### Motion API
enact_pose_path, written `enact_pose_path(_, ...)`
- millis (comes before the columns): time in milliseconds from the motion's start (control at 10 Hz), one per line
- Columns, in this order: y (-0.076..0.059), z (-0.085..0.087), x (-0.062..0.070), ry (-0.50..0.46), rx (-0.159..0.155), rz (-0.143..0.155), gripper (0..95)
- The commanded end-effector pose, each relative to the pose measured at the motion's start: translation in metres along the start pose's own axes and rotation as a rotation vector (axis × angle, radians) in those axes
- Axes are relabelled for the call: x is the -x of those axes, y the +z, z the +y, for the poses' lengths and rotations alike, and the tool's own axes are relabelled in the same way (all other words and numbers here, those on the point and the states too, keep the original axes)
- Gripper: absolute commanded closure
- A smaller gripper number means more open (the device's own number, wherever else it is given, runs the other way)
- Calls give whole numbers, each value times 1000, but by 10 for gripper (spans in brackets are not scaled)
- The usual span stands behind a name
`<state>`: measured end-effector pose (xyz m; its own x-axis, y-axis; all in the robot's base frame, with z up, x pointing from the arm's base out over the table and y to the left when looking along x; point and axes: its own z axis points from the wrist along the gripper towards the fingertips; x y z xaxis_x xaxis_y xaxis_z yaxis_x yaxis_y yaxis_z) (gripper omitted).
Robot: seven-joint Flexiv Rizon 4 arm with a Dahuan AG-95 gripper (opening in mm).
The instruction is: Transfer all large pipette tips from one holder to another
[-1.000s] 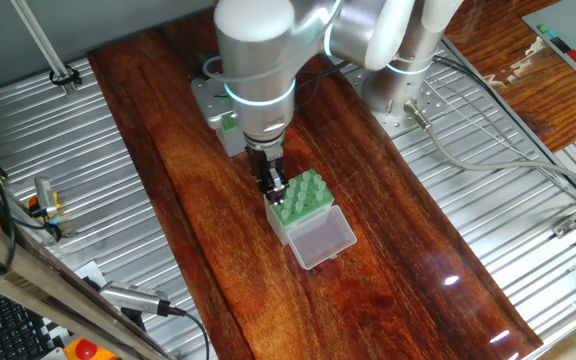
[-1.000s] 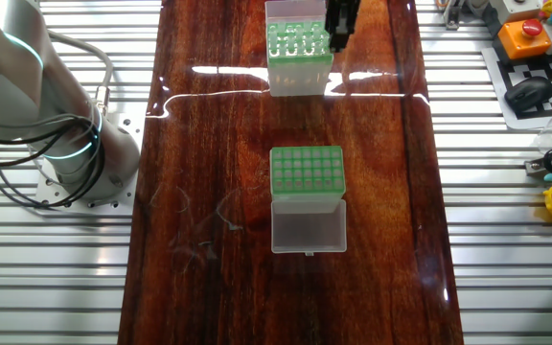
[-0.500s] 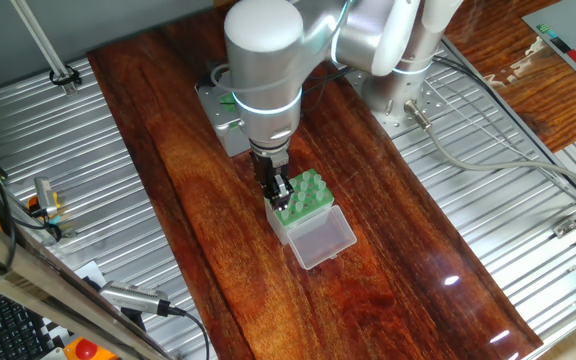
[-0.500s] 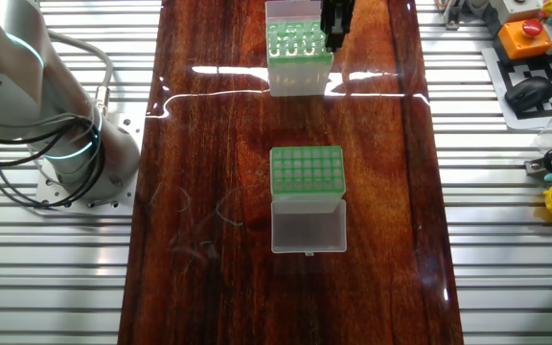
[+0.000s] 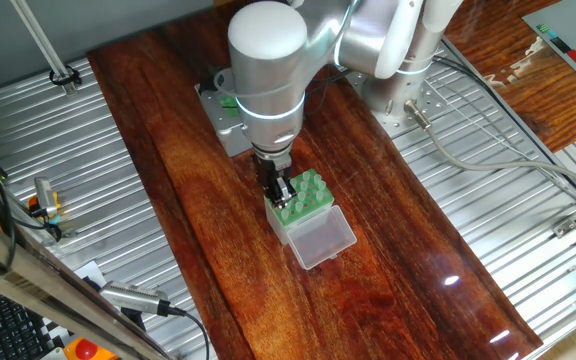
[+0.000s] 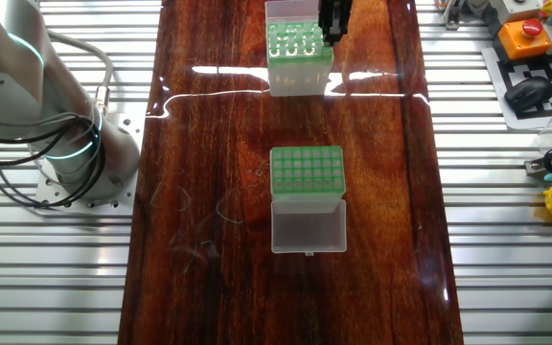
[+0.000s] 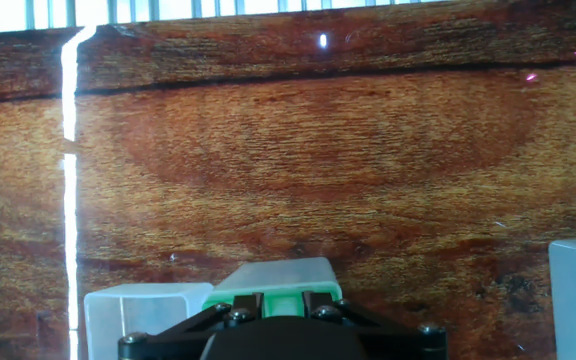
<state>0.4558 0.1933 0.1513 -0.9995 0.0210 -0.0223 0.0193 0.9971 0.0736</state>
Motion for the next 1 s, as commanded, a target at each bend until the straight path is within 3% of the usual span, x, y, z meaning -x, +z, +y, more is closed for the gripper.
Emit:
enact_pose_path(100,1,0,0,-7,-3,-1,760)
enact_pose_path(200,1,1,0,-12,-3,-3,760)
enact_pose_path(300,1,1,0,-29,-11,-5,950)
enact_pose_path(600,1,1,0,-67,-20,-5,950)
enact_pose_path(1000,-17,7,-1,-108,-30,-6,950)
